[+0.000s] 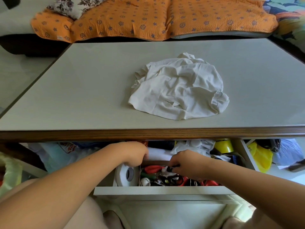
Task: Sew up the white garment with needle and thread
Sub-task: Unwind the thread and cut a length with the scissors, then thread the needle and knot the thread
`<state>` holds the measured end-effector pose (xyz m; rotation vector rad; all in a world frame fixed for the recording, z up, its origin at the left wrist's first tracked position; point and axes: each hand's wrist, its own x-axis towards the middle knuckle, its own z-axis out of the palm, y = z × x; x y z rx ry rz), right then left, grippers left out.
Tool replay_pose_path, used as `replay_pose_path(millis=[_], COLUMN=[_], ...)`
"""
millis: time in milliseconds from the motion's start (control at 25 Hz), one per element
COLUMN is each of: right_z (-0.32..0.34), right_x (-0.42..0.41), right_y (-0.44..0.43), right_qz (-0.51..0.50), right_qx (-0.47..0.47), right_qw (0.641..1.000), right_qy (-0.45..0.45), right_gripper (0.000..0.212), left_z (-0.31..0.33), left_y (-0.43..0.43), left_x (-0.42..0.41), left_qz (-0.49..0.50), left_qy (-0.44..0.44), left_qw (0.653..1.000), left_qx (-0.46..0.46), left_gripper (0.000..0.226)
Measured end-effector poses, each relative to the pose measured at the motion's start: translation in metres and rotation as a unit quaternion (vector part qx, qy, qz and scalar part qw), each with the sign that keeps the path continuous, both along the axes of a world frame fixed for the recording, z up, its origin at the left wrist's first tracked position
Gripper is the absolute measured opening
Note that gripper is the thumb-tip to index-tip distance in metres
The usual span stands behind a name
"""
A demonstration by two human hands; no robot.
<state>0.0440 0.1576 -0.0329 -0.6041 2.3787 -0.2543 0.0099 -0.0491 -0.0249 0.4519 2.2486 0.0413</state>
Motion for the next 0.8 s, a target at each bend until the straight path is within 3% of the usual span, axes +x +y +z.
replay_pose_path(millis=[240,320,480,640,800], right_z=[0.017,0.022,0.023,0.026,0.033], right_x=[0.012,0.014,0.024,0.028,0.024], right_y=[0.003,0.006,0.002,-0.001,-0.008], right_qz=[-0.007,0.012,0.061,0.073,0.062], right_qx=[-0.088,-0.073,-0.021,-0.031,-0.025], right_qw=[0.995,0.996,0.996,0.983,0.979], right_qy=[-0.043,-0.043,0.064,0.165,0.19], right_gripper=[0.048,0.059,0.066,0.063,0.053], left_z=[0.025,0.033,0.053,0.075,0.088], left_y=[-0.005,-0.004,-0.001,0.001,0.001], left_x=[0.0,0.0,0.001,-0.002,-0.014], left_qz=[0.031,0.04,0.091,0.141,0.188], left_qy=[0.019,0.012,0.015,0.065,0.155], left_qw=[0.998,0.997,0.981,0.952,0.916], left_qx=[0.049,0.072,0.17,0.264,0.32], left_gripper=[0.044,0.042,0.034,0.024,0.017])
